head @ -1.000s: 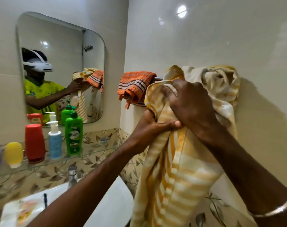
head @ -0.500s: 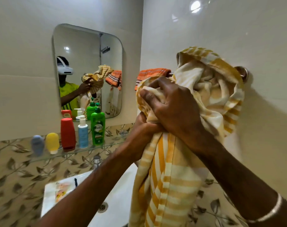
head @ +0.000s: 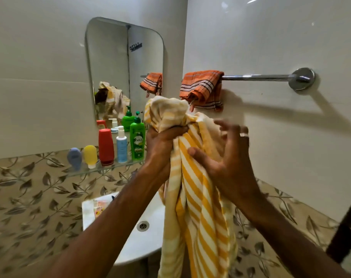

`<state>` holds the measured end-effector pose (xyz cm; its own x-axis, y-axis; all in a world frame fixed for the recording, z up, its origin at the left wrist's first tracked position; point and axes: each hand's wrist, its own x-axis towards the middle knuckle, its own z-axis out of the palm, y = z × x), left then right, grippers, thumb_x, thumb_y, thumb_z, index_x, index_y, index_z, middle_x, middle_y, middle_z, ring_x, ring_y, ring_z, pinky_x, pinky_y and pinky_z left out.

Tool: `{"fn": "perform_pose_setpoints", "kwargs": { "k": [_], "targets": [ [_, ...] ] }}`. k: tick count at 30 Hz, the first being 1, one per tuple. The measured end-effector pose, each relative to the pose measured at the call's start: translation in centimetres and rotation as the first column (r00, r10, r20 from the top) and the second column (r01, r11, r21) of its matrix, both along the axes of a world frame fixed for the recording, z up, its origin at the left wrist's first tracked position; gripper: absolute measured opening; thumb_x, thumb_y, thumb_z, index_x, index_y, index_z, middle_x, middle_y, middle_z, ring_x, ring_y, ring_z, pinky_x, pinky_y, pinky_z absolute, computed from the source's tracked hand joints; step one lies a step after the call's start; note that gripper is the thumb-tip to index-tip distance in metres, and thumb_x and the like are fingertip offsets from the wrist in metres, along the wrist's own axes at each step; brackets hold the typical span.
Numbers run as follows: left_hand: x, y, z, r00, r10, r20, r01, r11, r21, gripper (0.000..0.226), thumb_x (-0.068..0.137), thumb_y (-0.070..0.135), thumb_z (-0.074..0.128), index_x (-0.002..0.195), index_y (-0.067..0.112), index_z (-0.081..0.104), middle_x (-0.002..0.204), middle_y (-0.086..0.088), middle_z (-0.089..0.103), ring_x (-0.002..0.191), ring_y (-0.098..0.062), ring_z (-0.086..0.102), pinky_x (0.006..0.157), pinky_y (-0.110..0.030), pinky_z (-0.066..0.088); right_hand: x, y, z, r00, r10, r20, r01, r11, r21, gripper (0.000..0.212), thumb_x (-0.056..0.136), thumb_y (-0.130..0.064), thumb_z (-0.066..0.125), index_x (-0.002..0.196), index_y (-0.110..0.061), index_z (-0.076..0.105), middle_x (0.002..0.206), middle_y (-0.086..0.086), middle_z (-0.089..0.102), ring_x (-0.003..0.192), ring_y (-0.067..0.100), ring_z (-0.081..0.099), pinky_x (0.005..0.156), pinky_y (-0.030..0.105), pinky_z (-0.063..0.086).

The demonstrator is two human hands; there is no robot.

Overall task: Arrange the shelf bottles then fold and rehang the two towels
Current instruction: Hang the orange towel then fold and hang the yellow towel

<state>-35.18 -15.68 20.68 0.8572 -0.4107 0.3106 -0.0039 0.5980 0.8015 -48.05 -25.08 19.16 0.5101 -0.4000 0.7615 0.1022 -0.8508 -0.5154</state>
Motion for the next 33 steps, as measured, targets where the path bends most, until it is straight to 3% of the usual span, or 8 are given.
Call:
{"fn": "perform_pose_setpoints", "kwargs": {
  "k": [4,7,10,14,17,20,24,33],
  "targets": [
    [0.4,2.2,-1.3,0.996,0.052,-0.071,-0.053,0.999,-0.001,0.055,0.07,0.002,0.082,0.121,0.002,0.063,0.111,-0.021,0.072,0.098,-0.036,0.073,0.084,-0.049,0.061,-3.7,0.9,-4.1,0.966,0.144,-0.214,-0.073,0.949,0.305,0.064,0.068,-0.062,0.079,0.12,-0.035,0.05,0.113,-0.015,0.06,0.092,-0.003,0.063,0.069,0.013,0.051],
    [0.8,3.8,-2.2,0.988,0.085,-0.126,-0.089,0.996,-0.027,0.063,0.06,0.011,0.088,0.118,0.0,0.064,0.107,-0.021,0.073,0.095,-0.037,0.073,0.085,-0.053,0.06,-5.5,0.9,-6.6,0.917,0.301,-0.26,-0.138,0.855,0.5,0.031,0.078,-0.039,0.078,0.104,-0.025,0.071,0.097,-0.004,0.076,0.084,0.005,0.073,0.067,0.02,0.06],
    [1.1,5.7,-3.5,0.969,0.156,-0.19,-0.158,0.987,0.002,0.041,0.065,0.008,0.086,0.101,0.006,0.067,0.087,-0.009,0.076,0.083,-0.03,0.075,0.079,-0.048,0.062,-6.7,1.1,-8.9,0.902,0.307,-0.304,-0.056,0.781,0.622,0.022,0.089,-0.034,0.07,0.098,-0.015,0.076,0.093,0.003,0.079,0.082,0.018,0.077,0.068,0.033,0.064],
    [1.3,7.5,-5.0,0.974,0.089,-0.211,-0.086,0.996,0.02,0.063,0.055,0.016,0.091,0.111,0.005,0.067,0.107,-0.019,0.074,0.097,-0.039,0.072,0.086,-0.053,0.059,-7.8,0.6,-9.8,0.927,0.29,-0.239,0.019,0.599,0.801,0.033,0.095,-0.04,0.06,0.108,-0.012,0.073,0.099,0.01,0.079,0.089,0.027,0.077,0.075,0.042,0.063],
    [0.7,7.9,-6.5,0.953,0.221,-0.206,-0.207,0.974,0.089,0.04,0.064,0.004,0.085,0.095,0.019,0.064,0.098,-0.013,0.074,0.088,-0.033,0.074,0.086,-0.051,0.059,-8.2,0.6,-9.0,0.949,0.315,-0.011,-0.123,0.404,0.907,0.028,0.097,-0.03,0.06,0.115,-0.011,0.069,0.106,0.013,0.078,0.096,0.028,0.076,0.083,0.043,0.062],
    [-0.2,8.2,-7.7,0.943,0.263,-0.201,-0.244,0.963,0.117,0.041,0.067,-0.002,0.082,0.092,0.023,0.06,0.097,-0.014,0.072,0.09,-0.033,0.073,0.084,-0.05,0.06,-8.1,0.9,-6.9,0.922,0.321,0.217,-0.305,0.258,0.917,0.024,0.095,-0.017,0.062,0.118,-0.013,0.065,0.095,0.008,0.077,0.081,0.022,0.076,0.069,0.035,0.064],
    [-1.3,7.8,-10.2,0.938,0.266,-0.223,-0.203,0.941,0.269,0.026,0.069,0.0,0.082,0.09,0.009,0.069,0.089,-0.012,0.075,0.076,-0.028,0.073,0.076,-0.041,0.063,-8.4,0.7,-4.5,0.806,0.423,0.414,-0.521,0.175,0.836,0.03,0.086,-0.016,0.063,0.115,-0.024,0.065,0.087,0.003,0.07,0.073,0.016,0.07,0.063,0.032,0.063],
    [-3.5,6.7,-18.9,0.969,0.108,-0.224,0.005,0.892,0.452,0.045,0.07,-0.003,0.077,0.112,0.01,0.066,0.102,-0.013,0.077,0.091,-0.033,0.075,0.082,-0.051,0.061,-6.4,1.2,-3.9,0.67,0.599,0.437,-0.67,0.236,0.704,0.085,0.069,0.018,0.053,0.147,-0.015,0.047,0.12,0.001,0.067,0.103,0.017,0.069,0.077,0.029,0.061]
  ]
}}
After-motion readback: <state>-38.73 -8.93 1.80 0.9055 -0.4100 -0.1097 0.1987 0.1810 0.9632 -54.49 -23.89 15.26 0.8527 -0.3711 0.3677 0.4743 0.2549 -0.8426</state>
